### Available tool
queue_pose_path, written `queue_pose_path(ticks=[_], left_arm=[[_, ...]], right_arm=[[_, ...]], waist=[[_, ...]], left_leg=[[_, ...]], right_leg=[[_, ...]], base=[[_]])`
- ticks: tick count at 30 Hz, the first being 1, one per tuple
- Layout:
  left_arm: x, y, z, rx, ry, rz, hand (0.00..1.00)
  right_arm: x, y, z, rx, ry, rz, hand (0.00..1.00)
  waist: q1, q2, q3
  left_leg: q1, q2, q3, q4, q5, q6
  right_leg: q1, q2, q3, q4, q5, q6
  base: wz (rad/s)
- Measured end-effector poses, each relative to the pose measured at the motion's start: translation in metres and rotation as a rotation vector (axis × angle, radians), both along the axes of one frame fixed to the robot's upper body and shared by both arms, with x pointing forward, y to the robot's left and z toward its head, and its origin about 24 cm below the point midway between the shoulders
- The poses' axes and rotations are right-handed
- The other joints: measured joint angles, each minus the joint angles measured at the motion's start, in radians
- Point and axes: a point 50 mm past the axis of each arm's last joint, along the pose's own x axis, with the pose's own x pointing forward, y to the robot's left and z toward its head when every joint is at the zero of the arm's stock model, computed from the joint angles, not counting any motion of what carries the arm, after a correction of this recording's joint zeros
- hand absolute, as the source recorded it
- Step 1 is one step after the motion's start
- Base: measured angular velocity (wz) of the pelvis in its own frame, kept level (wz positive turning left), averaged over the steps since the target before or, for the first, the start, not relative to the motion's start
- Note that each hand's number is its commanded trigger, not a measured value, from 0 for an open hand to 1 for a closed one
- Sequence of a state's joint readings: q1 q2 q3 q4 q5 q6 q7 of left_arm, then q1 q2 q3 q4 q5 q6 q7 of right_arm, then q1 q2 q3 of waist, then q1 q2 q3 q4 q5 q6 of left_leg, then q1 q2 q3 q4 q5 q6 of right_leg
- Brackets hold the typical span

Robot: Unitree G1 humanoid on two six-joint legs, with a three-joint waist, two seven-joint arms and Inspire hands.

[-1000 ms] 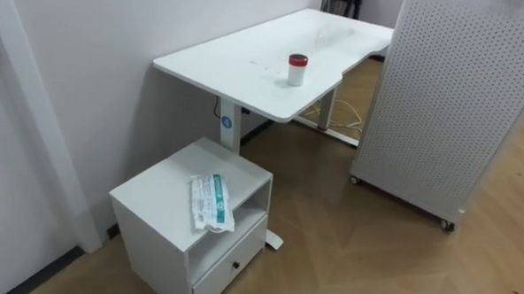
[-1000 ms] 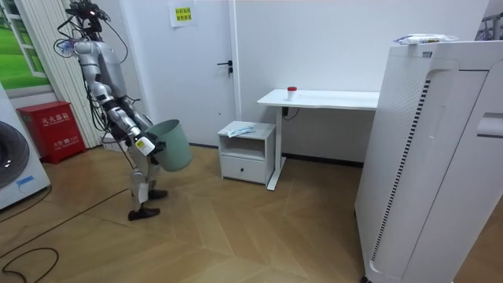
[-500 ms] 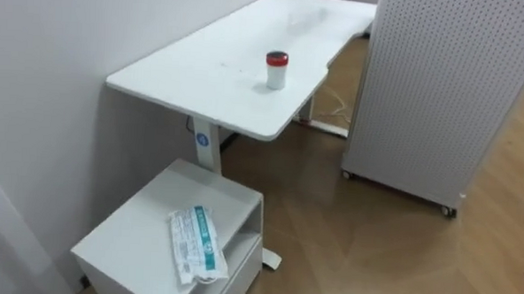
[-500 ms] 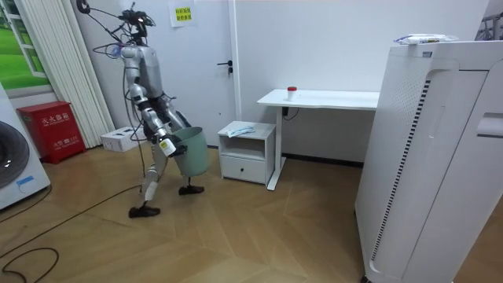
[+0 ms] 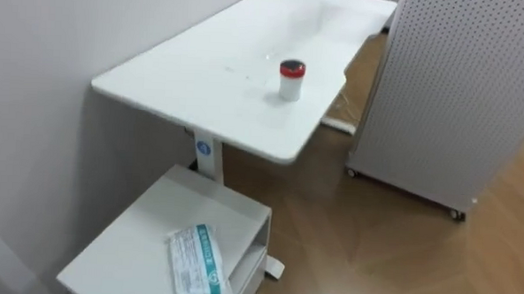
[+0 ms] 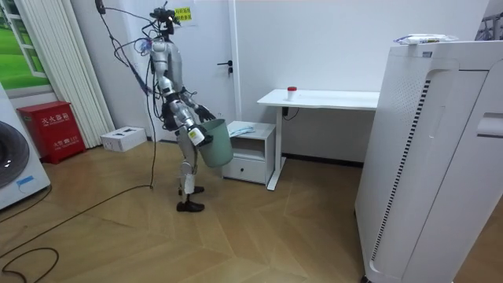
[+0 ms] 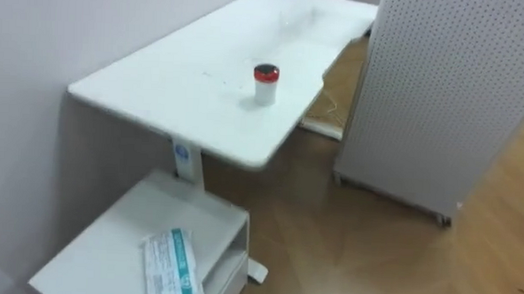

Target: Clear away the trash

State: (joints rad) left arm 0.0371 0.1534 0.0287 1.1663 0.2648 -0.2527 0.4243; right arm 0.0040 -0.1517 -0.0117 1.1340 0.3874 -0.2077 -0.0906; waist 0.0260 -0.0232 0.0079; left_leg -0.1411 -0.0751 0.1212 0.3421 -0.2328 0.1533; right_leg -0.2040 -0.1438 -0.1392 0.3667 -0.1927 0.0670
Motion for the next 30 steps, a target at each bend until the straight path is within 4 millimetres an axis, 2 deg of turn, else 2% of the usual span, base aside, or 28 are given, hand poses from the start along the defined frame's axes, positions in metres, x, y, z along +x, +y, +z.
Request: queue_pose_path(ticks=[1,2,4,6,9,11,13,18,20,23,30], left_arm=[[0.004,-0.001,0.002,0.006,-0.024,0.001,0.00],[0.006,-0.001,0.003,0.012,-0.041,0.002,0.00],[0.016,0.002,0.013,0.058,-0.126,0.015,0.00],[0.025,0.001,0.020,0.077,-0.198,0.018,0.00],[0.040,0.000,0.030,0.102,-0.292,0.015,0.00],[0.052,-0.003,0.035,0.105,-0.333,0.006,0.00],[0.070,-0.009,0.042,0.112,-0.377,-0.035,0.00],[0.102,-0.023,0.054,0.114,-0.446,-0.120,0.00],[0.116,-0.025,0.059,0.139,-0.468,-0.132,0.00],[0.131,-0.031,0.069,0.153,-0.519,-0.124,0.00],[0.140,-0.040,0.074,0.173,-0.555,-0.091,0.00]], right_arm=[[-0.002,0.000,-0.001,-0.006,0.003,0.001,1.00],[-0.003,0.000,-0.001,-0.008,0.001,0.000,1.00],[-0.002,0.002,0.000,-0.011,-0.011,0.027,1.00],[-0.003,0.002,0.000,-0.012,-0.013,0.029,1.00],[0.008,0.005,0.003,-0.036,-0.041,0.091,1.00],[0.016,0.008,0.006,-0.051,-0.059,0.134,1.00],[0.029,0.014,0.010,-0.064,-0.085,0.178,1.00],[0.057,0.027,0.019,-0.117,-0.129,0.295,1.00],[0.070,0.035,0.024,-0.141,-0.154,0.356,1.00],[0.083,0.046,0.029,-0.154,-0.188,0.399,1.00],[0.093,0.064,0.033,-0.130,-0.223,0.440,1.00]], waist=[[0.001,0.004,-0.0047],[0.003,0.007,-0.0074],[0.004,0.003,-0.0047],[0.006,0.002,-0.0044],[0.002,-0.006,0.0006],[0.003,-0.013,0.0076],[0.000,-0.018,0.0104],[-0.005,-0.017,0.0185],[-0.007,-0.013,0.0307],[-0.021,-0.009,0.0403],[-0.025,-0.008,0.0454]], left_leg=[[0.010,0.004,-0.015,-0.006,-0.003,-0.007],[0.014,0.010,-0.018,-0.012,-0.003,-0.011],[0.039,0.015,-0.035,-0.040,0.002,-0.021],[0.053,0.017,-0.044,-0.045,0.002,-0.022],[0.062,0.019,-0.046,-0.045,0.003,-0.022],[0.057,0.020,-0.046,-0.044,0.002,-0.023],[0.022,0.028,-0.047,-0.027,-0.006,-0.037],[-0.080,0.030,-0.050,0.028,-0.007,-0.038],[-0.126,0.032,-0.041,0.041,-0.007,-0.038],[-0.209,0.030,-0.042,0.062,-0.006,-0.037],[-0.314,0.032,-0.037,0.111,-0.006,-0.037]], right_leg=[[0.022,0.020,-0.001,-0.048,0.057,0.009],[0.039,0.031,-0.002,-0.070,0.068,0.007],[0.086,0.043,-0.012,-0.128,0.074,0.004],[0.110,0.047,-0.015,-0.146,0.074,0.004],[0.118,0.050,-0.012,-0.145,0.068,0.000],[0.115,0.051,-0.019,-0.146,0.068,0.000],[0.088,0.055,-0.028,-0.141,0.068,-0.001],[-0.014,0.050,-0.029,-0.084,0.064,-0.012],[-0.071,0.046,-0.031,-0.055,0.062,-0.014],[-0.153,0.038,-0.043,-0.021,0.060,-0.018],[-0.267,0.027,-0.043,0.046,0.057,-0.026]], base=[[0.20],[0.09],[0.12],[0.15],[-0.01],[0.00],[0.10],[0.01],[-0.10],[0.09],[0.01]])
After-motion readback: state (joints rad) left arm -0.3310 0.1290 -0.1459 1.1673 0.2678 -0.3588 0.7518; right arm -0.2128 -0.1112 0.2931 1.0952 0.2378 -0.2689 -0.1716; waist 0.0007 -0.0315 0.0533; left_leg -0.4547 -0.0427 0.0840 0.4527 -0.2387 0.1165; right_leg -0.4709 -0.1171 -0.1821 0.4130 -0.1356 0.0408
